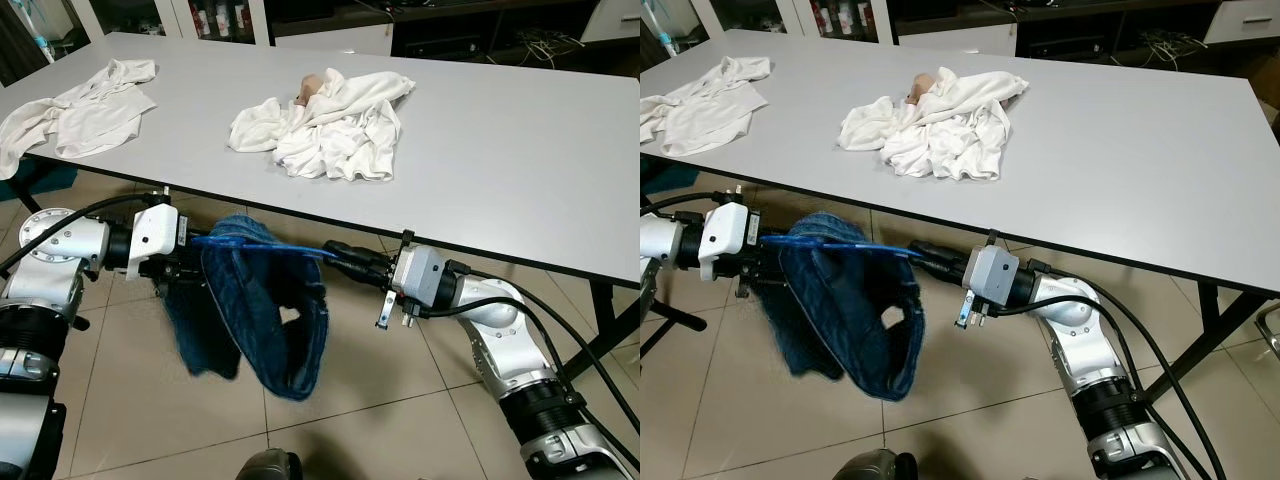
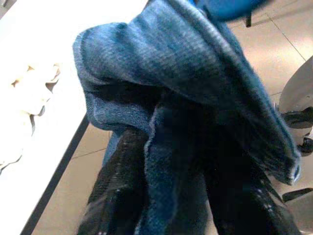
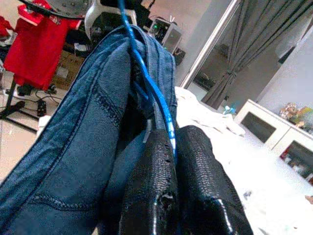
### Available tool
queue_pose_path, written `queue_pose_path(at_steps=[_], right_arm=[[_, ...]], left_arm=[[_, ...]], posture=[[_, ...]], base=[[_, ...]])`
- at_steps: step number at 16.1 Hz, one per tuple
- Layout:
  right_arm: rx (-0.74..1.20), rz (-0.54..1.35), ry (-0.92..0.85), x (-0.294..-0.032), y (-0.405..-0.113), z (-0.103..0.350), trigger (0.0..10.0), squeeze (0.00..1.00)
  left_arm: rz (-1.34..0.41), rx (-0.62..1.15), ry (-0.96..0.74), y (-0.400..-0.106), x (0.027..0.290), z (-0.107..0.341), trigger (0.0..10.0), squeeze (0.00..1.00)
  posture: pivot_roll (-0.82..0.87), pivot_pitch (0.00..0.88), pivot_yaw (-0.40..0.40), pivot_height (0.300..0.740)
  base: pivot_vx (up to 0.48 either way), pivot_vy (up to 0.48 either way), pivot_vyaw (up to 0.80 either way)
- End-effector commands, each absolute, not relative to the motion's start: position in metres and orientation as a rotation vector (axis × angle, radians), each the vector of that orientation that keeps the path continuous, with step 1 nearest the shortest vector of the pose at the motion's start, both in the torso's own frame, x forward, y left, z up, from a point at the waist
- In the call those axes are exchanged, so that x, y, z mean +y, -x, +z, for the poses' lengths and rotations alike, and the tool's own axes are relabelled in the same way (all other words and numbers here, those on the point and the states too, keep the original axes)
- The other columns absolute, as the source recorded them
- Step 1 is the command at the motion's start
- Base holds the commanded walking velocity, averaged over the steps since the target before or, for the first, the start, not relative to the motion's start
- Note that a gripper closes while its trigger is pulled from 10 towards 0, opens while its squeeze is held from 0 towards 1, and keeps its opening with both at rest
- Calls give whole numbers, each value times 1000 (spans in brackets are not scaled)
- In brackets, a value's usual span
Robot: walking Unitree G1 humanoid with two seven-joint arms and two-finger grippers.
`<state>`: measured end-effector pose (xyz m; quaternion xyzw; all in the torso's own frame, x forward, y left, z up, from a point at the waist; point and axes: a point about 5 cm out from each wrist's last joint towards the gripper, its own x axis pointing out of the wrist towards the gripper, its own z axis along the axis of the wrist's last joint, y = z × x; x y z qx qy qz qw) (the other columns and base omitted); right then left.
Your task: Hang hanger
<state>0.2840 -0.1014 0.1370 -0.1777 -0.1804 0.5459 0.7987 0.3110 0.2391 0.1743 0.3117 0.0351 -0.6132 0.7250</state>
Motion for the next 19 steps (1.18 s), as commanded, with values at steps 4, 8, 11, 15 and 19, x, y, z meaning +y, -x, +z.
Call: queue_pose_path(at_steps=[4, 8, 11, 15, 19], right_arm=[[-495, 1186, 379, -90, -286, 155, 0, 0], [-496, 1177, 384, -92, -287, 155, 0, 0], [-495, 1163, 392, -93, -288, 155, 0, 0], [-433, 1080, 377, -101, -293, 152, 10000, 0], [-412, 1082, 305, -109, -290, 155, 10000, 1000]], left_arm=[[-1399, 63, -699, -307, 232, 171, 0, 0], [-1398, 72, -695, -306, 233, 168, 0, 0], [-1379, 68, -695, -306, 232, 167, 0, 0], [-1238, 11, -680, -312, 238, 170, 0, 0], [-1177, 4, -635, -313, 239, 164, 0, 0]], posture=[[16, 0, 92, 740], [13, 0, 93, 740], [10, 0, 94, 740], [15, 0, 93, 740], [9, 0, 91, 740]], base=[[0, 0, 0], [0, 0, 0], [0, 0, 0], [0, 0, 0], [0, 0, 0]])
